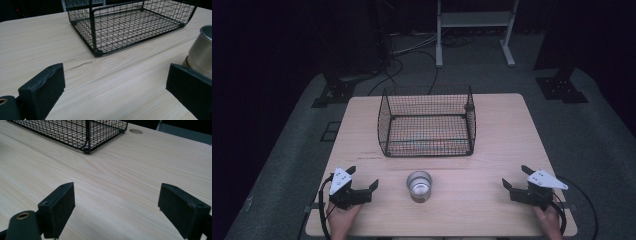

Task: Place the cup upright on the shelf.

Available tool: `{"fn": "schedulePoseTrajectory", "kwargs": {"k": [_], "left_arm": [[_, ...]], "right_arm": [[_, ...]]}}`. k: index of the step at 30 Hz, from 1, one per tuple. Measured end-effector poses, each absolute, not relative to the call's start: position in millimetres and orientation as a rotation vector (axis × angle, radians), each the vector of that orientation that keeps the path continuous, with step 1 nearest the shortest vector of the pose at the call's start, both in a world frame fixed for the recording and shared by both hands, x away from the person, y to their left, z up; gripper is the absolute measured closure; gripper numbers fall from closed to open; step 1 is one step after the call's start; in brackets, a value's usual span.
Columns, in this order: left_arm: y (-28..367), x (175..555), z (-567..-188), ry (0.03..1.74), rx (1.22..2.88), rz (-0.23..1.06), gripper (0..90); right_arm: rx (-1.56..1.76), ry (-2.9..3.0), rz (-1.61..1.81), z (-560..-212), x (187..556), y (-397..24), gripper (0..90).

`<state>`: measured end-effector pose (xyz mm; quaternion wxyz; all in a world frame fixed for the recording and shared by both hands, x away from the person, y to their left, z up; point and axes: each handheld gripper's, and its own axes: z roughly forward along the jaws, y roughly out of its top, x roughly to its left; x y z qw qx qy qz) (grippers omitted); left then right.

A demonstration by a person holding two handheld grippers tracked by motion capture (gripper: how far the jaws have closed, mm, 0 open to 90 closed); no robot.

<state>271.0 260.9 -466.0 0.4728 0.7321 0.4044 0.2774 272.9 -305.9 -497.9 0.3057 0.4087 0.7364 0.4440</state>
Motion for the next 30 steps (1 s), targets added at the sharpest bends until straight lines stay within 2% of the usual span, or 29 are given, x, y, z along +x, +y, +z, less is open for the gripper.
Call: {"fn": "schedulePoseTrajectory", "kwargs": {"k": [15,30], "left_arm": [[242.7,268.0,-462.0,0.903,1.823,0.665,1.2],[225.8,267.1,-458.7,0.788,1.857,0.570,1.2]], "right_arm": [[1.080,1.950,1.170,-497.9,272.7,-305.2,13.4],[1.066,1.961,1.156,-498.1,272.9,-303.7,13.4]]}}
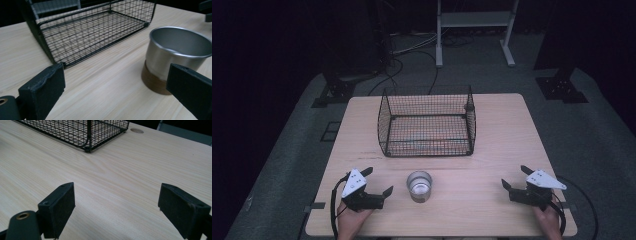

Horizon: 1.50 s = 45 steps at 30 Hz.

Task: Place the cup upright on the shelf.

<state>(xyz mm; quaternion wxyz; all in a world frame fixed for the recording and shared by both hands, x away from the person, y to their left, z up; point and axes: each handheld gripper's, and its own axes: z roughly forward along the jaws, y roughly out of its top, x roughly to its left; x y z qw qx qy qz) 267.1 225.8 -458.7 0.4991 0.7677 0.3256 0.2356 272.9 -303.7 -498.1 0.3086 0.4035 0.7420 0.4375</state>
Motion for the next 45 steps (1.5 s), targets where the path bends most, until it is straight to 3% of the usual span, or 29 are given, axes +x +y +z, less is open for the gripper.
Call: {"fn": "schedulePoseTrajectory", "kwargs": {"k": [22,45], "left_arm": [[192.7,267.7,-432.9,0.584,1.908,0.424,1.2],[156.0,281.4,-444.8,0.495,2.056,0.304,0.6]], "right_arm": [[1.062,1.971,1.149,-498.1,273.6,-302.8,13.4],[1.058,1.972,1.155,-498.1,273.2,-302.9,13.4]]}}
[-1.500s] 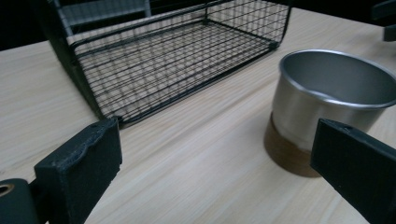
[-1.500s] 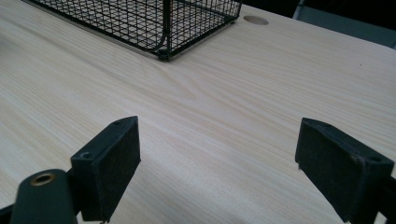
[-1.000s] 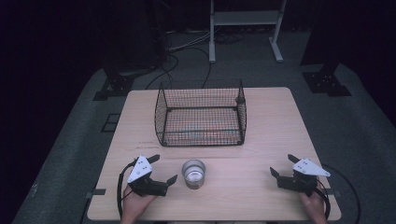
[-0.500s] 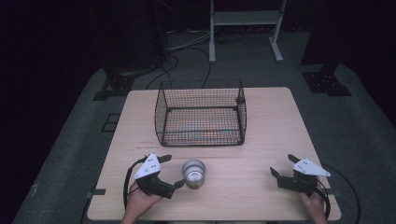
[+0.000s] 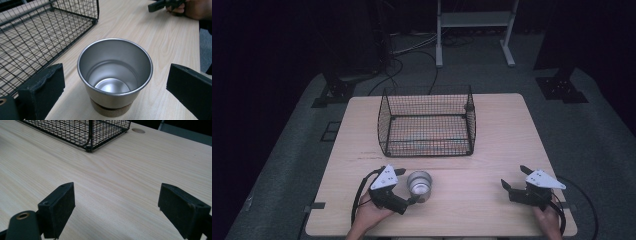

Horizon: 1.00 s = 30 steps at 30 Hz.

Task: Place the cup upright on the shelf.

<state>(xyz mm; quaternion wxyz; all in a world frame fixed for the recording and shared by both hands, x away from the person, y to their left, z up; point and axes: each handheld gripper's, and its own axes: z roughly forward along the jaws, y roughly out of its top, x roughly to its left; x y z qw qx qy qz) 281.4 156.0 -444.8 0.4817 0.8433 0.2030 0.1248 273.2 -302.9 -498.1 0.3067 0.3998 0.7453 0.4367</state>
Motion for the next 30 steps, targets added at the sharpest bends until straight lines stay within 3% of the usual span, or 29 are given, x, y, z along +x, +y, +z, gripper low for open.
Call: {"fn": "schedulePoseTrajectory", "kwargs": {"k": [20,30], "left_arm": [[131.2,298.9,-461.2,0.479,2.187,0.251,0.0],[125.4,302.8,-460.6,0.465,2.232,0.243,17.6]], "right_arm": [[1.049,1.976,1.159,-498.1,273.1,-303.0,13.4],[1.042,1.977,1.160,-498.1,272.8,-302.5,13.4]]}}
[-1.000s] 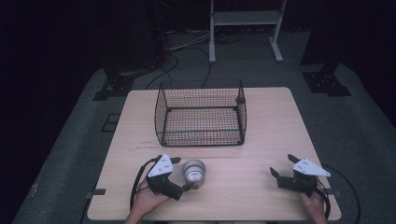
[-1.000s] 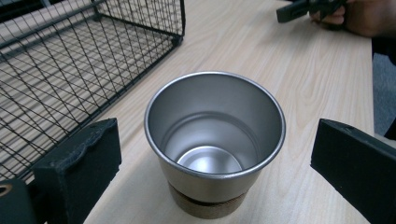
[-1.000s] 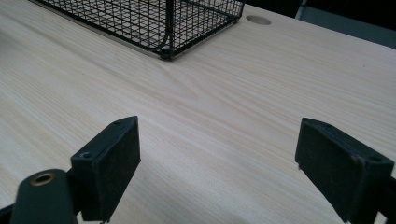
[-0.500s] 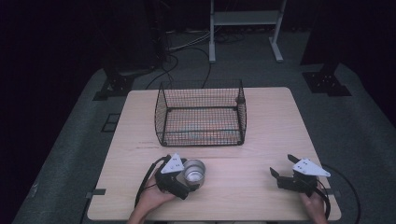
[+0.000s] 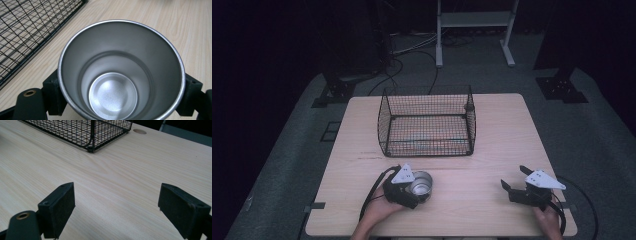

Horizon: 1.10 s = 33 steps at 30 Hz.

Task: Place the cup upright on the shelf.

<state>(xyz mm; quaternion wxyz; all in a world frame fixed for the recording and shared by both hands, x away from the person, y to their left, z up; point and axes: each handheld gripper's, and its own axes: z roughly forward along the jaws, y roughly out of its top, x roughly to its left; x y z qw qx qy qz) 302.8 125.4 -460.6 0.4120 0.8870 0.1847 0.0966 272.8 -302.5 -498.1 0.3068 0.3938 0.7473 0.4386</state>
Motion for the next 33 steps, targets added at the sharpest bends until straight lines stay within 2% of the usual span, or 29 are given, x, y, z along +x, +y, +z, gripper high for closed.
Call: {"fn": "schedulePoseTrajectory", "kwargs": {"k": [4,9,13,33], "left_arm": [[120.5,302.3,-457.6,0.455,2.249,0.268,17.7],[110.8,310.9,-445.8,0.464,2.233,0.222,17.8],[106.8,314.8,-436.7,0.457,2.243,0.234,17.8],[104.1,330.3,-406.7,0.471,2.229,0.212,17.9]], "right_arm": [[1.042,1.978,1.160,-498.2,272.9,-302.4,13.4],[1.041,1.977,1.159,-498.1,272.6,-302.3,13.4],[1.037,1.981,1.162,-498.2,272.6,-302.1,13.4],[1.041,1.978,1.158,-498.2,272.6,-302.0,13.4]]}}
